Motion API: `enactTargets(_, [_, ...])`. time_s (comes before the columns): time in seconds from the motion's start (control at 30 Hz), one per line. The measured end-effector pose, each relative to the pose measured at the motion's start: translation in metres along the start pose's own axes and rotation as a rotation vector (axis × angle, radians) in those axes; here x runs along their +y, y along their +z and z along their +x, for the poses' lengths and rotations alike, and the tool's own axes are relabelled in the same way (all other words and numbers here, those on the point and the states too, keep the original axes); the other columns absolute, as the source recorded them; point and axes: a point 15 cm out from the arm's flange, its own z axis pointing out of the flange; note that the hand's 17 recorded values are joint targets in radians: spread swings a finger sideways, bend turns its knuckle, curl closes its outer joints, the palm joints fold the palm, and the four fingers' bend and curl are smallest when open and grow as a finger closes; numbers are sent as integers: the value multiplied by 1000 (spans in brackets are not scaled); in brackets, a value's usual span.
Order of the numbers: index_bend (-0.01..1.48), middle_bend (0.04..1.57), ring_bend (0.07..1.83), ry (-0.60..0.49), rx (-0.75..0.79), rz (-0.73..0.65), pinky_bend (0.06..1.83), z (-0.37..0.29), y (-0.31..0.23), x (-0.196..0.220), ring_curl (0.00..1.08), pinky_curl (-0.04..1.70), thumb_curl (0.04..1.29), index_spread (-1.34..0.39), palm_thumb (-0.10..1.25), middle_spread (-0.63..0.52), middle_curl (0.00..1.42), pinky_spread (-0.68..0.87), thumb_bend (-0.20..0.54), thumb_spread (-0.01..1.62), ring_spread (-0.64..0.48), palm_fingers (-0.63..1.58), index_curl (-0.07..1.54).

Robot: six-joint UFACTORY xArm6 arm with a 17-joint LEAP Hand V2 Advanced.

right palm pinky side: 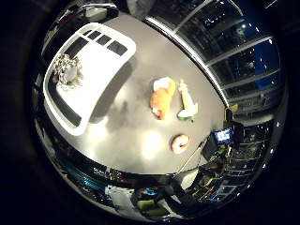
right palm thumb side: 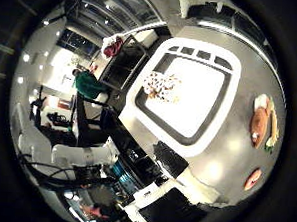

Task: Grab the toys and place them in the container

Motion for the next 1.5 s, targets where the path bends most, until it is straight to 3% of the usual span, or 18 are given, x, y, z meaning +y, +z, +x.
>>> enactTargets(0.23, [167,306,418,120,94,-29,351,147,-9,66,209,491,340,-417,614,-15,309,501,-25,1021,106,181,321])
enactTargets(0.4, [161,289,400,219,87,-118,336,223,21,134,212,447,331,-408,616,-24,313,478,-25,1020,86,206,305])
enactTargets(0.47, [157,279,401,227,92,-123,336,243,31,139,214,428,327,-401,617,-25,315,460,-25,1020,76,216,296])
enactTargets(0.73, [159,265,404,220,100,-126,347,288,69,126,220,388,325,-399,624,-26,323,448,-24,1029,55,236,277])
enactTargets(1.03, [152,277,425,202,112,-101,358,339,104,70,225,357,328,-385,628,-18,332,434,-24,1026,31,270,267])
enactTargets(1.23, [155,293,471,179,98,-114,378,361,160,43,229,340,335,-346,635,-29,339,413,-24,1033,-3,315,264])
enactTargets(1.5, [159,322,595,152,77,-170,401,355,218,48,240,313,333,-304,625,-51,347,363,-27,1032,-76,434,271])
